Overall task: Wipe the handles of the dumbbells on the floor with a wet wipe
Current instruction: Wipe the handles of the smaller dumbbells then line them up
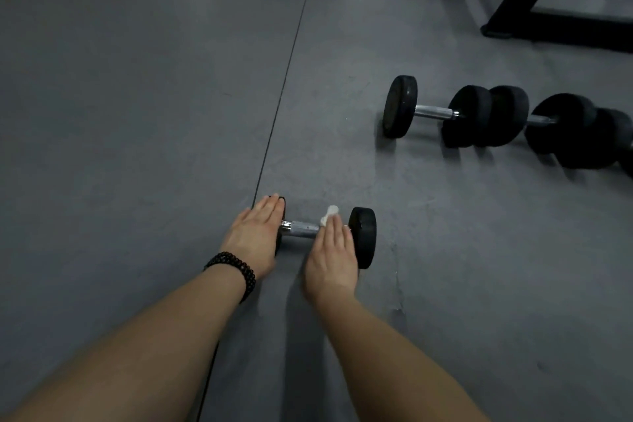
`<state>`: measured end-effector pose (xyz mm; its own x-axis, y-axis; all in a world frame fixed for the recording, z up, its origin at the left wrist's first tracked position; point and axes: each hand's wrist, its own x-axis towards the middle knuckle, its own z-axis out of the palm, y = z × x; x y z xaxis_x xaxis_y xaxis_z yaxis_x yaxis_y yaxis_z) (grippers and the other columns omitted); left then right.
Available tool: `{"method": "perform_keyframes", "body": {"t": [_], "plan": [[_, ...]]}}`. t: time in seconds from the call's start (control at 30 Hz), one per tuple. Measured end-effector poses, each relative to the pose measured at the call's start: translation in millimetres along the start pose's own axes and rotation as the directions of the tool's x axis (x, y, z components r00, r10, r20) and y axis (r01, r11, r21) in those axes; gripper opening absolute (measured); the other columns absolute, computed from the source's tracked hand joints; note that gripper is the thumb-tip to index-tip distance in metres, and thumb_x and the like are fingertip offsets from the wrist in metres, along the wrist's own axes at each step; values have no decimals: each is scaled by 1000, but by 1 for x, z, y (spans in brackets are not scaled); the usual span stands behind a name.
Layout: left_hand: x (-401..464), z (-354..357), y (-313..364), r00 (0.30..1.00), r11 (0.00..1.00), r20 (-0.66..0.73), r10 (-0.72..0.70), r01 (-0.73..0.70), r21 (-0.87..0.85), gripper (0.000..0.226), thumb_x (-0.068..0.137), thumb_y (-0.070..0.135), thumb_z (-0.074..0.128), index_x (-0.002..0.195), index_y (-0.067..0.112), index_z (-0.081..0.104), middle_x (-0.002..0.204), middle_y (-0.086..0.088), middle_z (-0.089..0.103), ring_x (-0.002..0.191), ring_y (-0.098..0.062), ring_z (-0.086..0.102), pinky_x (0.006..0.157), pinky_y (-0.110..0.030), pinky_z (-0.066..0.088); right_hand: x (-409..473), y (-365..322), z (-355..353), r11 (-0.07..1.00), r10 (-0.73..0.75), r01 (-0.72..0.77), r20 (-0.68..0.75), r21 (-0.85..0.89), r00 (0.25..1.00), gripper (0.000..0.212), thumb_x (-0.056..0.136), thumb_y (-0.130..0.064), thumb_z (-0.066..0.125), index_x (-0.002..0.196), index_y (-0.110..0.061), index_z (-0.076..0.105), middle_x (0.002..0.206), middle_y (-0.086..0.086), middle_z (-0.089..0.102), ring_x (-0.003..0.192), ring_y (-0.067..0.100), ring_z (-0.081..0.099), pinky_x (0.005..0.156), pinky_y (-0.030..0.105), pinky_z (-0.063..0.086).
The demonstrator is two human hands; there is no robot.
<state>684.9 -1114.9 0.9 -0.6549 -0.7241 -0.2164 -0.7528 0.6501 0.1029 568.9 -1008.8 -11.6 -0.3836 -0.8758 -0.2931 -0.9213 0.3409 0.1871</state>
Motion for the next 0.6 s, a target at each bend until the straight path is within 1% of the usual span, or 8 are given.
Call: {"method": "perform_keyframes", "body": {"t": [0.07,0.13,0.17,0.23,0.33,0.4,0.5,0.6], "plan": [[-1,1,-1,1000,1000,4,7,-7,14,96,86,17,61,157,15,-3,166,1,-4,151,-13,-3,123,-34,7,1,-5,-2,994,-86,89,-50,57,995,66,102,-28,21,152,-1,-12,160,19,-18,147,31,-21,119,45,-13],[-2,2,0,1000,1000,-18,-1,1,24,93,88,18,59,157,15,-4,166,2,-5,151,-13,-3,123,-34,7,-5,2,0,970,-234,239,-124,32,964,65,101,-26,21,153,-3,-11,162,16,-15,148,27,-19,117,42,-16],[-2,2,1,1000,1000,-31,-3,4,27,92,89,18,58,157,16,-4,166,2,-5,151,-13,-3,123,-34,6,-8,8,2,968,-248,252,-137,13,959,64,101,-24,21,152,-3,-11,163,16,-12,149,26,-17,116,41,-17],[-3,2,1,999,999,-42,8,-7,39,92,89,16,57,157,16,-5,165,2,-7,151,-13,-4,123,-34,5,-17,19,10,985,-174,171,-108,-35,979,61,102,-24,17,148,1,-14,162,18,-11,149,29,-16,116,43,-18],[-3,2,-3,997,997,-59,49,-45,62,92,90,15,58,157,14,-5,165,1,-8,151,-14,-4,123,-33,4,-25,22,15,994,-51,47,-30,-101,998,64,104,-30,15,144,7,-18,159,23,-17,147,34,-21,118,48,-16],[-1,3,-7,994,995,-78,83,-78,68,98,87,20,64,157,13,-6,166,-2,-7,152,-16,-3,123,-34,4,-23,7,10,1000,20,-20,-6,-8,1000,64,103,-32,14,143,5,-20,158,22,-19,146,34,-23,118,48,-17],[-2,3,-10,994,991,-42,103,-99,87,112,83,32,72,156,11,-10,165,-3,-10,152,-17,-6,123,-35,1,-18,-19,-2,997,-1,2,-18,83,1000,64,103,-33,14,147,1,-16,160,20,-18,147,32,-23,116,48,-19],[5,5,-8,992,987,-70,105,-95,126,117,78,37,77,156,10,-7,165,-4,-9,152,-19,-5,123,-36,-1,-16,-10,4,1000,31,-31,-35,0,999,63,103,-32,15,149,3,-10,162,21,-9,148,33,-19,118,50,-15]]}}
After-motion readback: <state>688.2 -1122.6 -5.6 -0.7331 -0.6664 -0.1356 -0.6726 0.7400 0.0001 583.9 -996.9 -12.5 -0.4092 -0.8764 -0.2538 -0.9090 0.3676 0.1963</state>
